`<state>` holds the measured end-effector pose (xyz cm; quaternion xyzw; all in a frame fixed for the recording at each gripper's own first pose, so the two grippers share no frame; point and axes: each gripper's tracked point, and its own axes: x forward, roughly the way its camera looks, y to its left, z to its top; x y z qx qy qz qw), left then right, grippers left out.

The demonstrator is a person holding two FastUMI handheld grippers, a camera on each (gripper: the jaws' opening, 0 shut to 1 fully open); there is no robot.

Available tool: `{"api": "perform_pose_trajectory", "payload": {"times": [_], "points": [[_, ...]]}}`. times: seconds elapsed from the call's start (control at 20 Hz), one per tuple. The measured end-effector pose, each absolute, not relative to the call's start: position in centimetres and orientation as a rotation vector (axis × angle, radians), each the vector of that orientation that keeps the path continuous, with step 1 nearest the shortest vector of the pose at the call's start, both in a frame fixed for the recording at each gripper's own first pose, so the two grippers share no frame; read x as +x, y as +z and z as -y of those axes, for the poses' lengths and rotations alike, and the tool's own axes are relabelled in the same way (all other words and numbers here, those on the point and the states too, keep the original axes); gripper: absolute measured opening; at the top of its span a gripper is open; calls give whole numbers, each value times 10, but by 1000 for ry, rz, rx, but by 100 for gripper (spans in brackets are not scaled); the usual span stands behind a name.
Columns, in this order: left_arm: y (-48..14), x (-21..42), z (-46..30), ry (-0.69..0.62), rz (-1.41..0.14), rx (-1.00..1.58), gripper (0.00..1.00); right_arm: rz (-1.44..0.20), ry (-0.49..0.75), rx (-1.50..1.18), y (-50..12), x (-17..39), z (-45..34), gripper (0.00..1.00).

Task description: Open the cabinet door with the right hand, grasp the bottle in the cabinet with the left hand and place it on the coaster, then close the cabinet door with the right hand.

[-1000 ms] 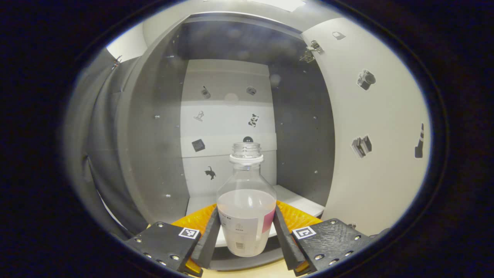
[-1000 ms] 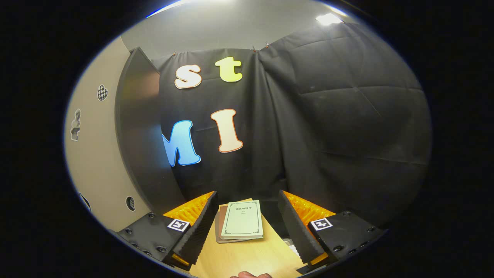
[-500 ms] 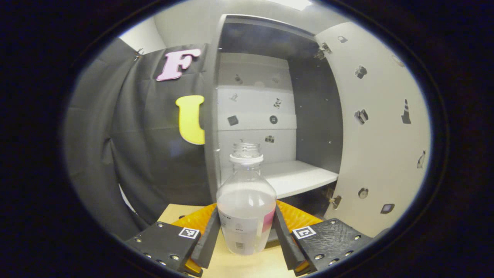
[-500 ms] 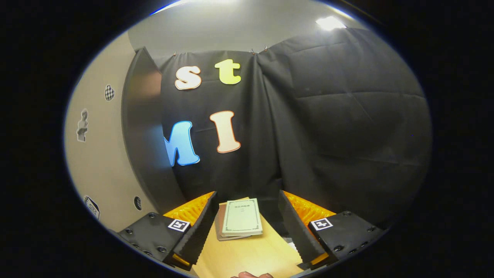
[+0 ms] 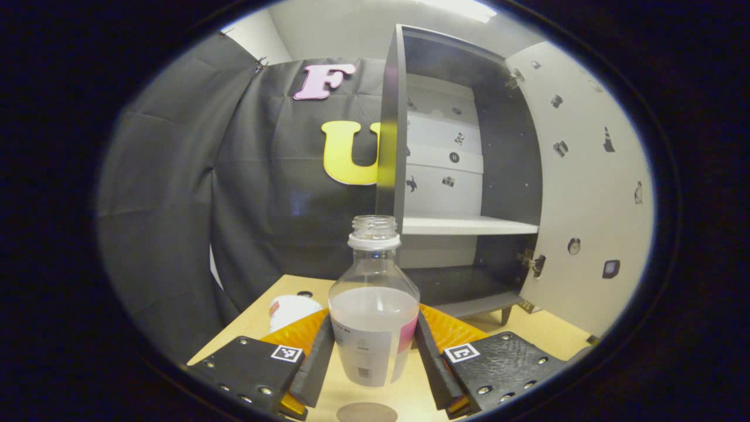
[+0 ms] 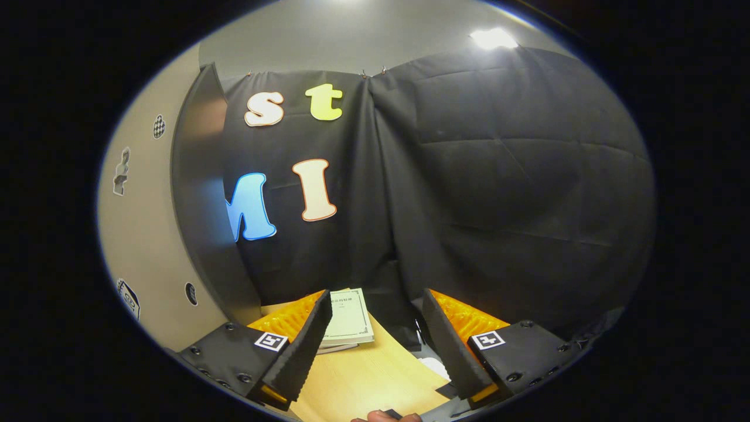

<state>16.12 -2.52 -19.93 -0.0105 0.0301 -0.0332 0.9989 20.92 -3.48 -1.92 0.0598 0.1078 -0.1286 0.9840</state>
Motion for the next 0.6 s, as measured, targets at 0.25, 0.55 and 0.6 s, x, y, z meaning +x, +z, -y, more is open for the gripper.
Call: {"api": "perform_pose_trajectory", "payload": {"times": [0.25, 0.55, 0.6], "points": [[-251, 145, 12, -12, -68, -13, 72, -213, -329, 103, -15, 194, 36, 98], [-311, 133, 25, -16, -107, 16, 72, -279, -364, 140, -32, 178, 36, 98], [-316, 129, 22, -9, -100, 14, 72, -286, -371, 148, -33, 174, 38, 98]]}}
